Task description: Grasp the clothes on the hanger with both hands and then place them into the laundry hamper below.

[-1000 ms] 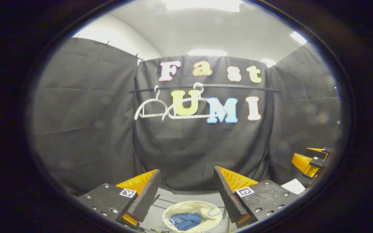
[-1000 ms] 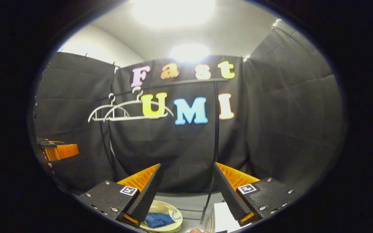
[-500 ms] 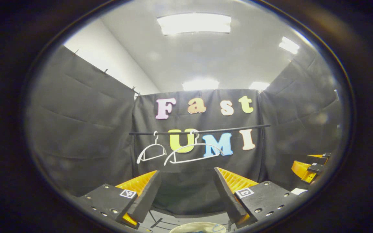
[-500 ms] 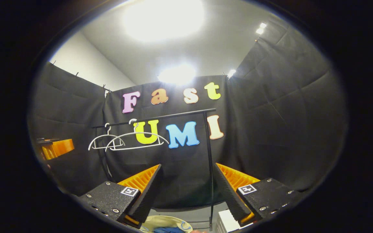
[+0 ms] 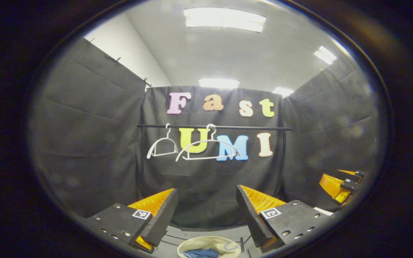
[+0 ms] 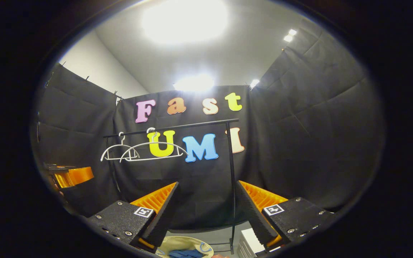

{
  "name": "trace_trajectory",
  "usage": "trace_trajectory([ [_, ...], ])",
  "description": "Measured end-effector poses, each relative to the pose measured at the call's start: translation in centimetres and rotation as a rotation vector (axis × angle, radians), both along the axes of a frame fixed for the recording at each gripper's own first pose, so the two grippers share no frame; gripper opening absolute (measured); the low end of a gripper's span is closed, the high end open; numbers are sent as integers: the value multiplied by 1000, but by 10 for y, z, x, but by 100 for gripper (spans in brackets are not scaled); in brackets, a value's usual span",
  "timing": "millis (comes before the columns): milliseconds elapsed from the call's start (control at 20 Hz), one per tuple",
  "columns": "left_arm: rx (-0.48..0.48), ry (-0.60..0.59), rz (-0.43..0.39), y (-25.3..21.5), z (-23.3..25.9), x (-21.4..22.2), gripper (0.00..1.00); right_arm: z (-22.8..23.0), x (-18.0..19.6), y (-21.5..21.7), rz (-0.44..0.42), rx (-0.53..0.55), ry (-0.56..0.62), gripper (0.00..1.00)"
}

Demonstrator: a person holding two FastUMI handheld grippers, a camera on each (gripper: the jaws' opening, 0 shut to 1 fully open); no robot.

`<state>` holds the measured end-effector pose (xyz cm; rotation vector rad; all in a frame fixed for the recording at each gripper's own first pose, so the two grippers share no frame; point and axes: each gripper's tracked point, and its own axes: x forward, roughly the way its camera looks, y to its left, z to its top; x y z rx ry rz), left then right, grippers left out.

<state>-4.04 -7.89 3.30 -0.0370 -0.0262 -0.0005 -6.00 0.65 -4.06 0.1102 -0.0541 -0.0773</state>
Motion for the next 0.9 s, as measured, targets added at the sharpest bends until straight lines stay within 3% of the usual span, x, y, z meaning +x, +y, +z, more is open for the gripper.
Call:
trace_trajectory([
  [50, 3, -4, 8, 6, -1, 2, 93, -2, 1, -2, -9, 4, 9, 95],
  [200, 3, -9, 30, 26, -2, 8, 93, -4, 9, -7, -35, 10, 30, 95],
  [250, 0, -9, 29, 31, -3, 8, 93, -3, 12, -7, -40, 6, 30, 91],
  [300, -2, -9, 27, 37, -5, 8, 93, 0, 14, -7, -47, -6, 26, 95],
  [550, 17, 22, 40, 68, -18, 7, 93, 10, 15, -1, -51, -47, 15, 95],
  [600, 26, 31, 47, 73, -21, 8, 93, 11, 15, 1, -46, -45, 14, 91],
  [750, 51, 24, 75, 85, -28, 13, 93, 8, 20, -7, -64, -63, 28, 95],
  [900, 2, 49, 85, 87, -45, 21, 94, 4, 24, -13, -78, -101, 44, 95],
])
